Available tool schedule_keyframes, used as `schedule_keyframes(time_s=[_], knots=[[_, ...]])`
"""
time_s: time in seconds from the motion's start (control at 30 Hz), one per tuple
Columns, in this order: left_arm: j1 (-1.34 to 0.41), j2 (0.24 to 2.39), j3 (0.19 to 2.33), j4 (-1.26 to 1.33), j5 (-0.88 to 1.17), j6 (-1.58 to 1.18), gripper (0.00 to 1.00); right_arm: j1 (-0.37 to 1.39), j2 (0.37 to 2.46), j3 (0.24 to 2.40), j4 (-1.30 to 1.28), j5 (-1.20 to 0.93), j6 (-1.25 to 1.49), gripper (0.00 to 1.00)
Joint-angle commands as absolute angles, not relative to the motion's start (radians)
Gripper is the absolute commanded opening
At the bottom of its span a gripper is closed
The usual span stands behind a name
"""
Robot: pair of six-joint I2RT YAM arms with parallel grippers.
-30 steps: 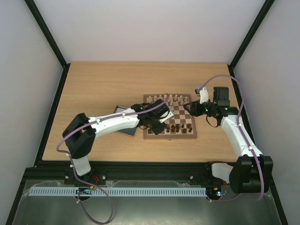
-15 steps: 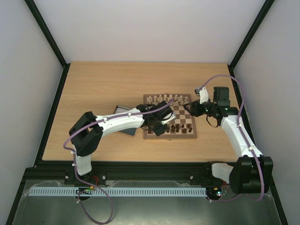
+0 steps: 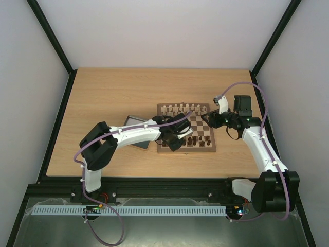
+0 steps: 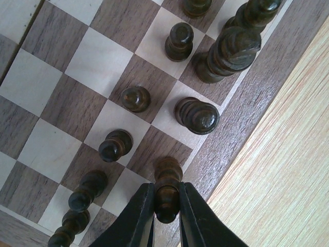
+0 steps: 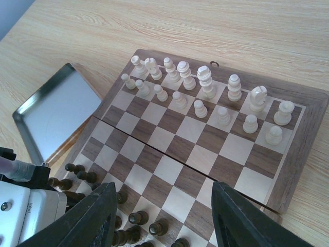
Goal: Set up the chess pieces on the board
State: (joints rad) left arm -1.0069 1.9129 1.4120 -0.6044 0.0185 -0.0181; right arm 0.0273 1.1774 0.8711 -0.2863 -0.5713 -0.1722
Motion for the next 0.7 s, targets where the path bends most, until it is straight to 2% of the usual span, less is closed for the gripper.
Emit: schedule_keyframes(time_s=[0.0, 0.23, 0.67], knots=[[-1.014, 1.932, 1.455, -0.637, 0.005, -0.018, 0.11, 0.026, 1.184, 0.861, -0.303, -0.589, -0.184, 0.53], [-1.014, 1.948, 1.468, -0.641, 0.005, -0.024, 0.13, 0.025, 1.182, 0.860, -0.306, -0.593, -0.187, 0.53], [-1.015, 1.916, 1.479, -0.640, 0.002, -0.037, 0.28, 0.026, 1.180, 0.862, -0.308, -0.602, -0.177, 0.53]])
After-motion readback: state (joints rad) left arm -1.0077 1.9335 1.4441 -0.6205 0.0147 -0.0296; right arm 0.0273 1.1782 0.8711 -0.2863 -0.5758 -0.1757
